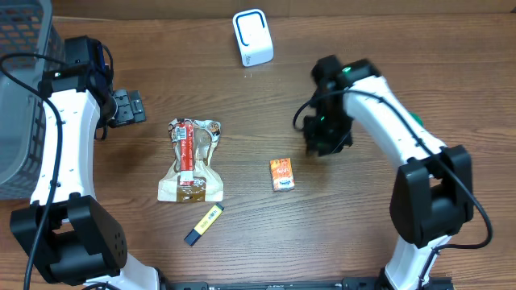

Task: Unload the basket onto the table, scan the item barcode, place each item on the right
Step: 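Move the right gripper over the orange box and grasp it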

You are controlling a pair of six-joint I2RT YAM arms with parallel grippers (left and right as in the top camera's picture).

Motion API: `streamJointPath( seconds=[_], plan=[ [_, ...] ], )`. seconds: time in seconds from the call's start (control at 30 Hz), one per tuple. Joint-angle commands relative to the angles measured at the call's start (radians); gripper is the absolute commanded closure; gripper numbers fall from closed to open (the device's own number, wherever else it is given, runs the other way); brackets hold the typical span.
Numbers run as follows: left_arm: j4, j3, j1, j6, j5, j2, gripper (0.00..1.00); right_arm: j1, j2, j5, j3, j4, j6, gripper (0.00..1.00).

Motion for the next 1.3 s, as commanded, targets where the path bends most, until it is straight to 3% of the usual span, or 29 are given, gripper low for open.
streamJointPath(
  seconds=[0.0,0.27,0.67,1.27],
  plan=[
    [0.001,0.002,-0.003,0.018,0.002,0.000,0.00,0.068,-0.012,-0.003,-0.060,0.038,0.004,0.72],
    [0.001,0.002,-0.002,0.018,0.002,0.000,0.00,0.145,-0.012,-0.003,-0.159,0.182,0.005,0.72],
    [0.001,0.002,-0.003,0.018,0.002,0.000,0.00,0.151,-0.012,-0.007,-0.236,0.297,0.004,0.72],
    [0.001,0.002,-0.003,0.018,0.002,0.000,0.00,0.151,-0.012,-0.010,-0.240,0.315,0.005,0.73]
  ],
)
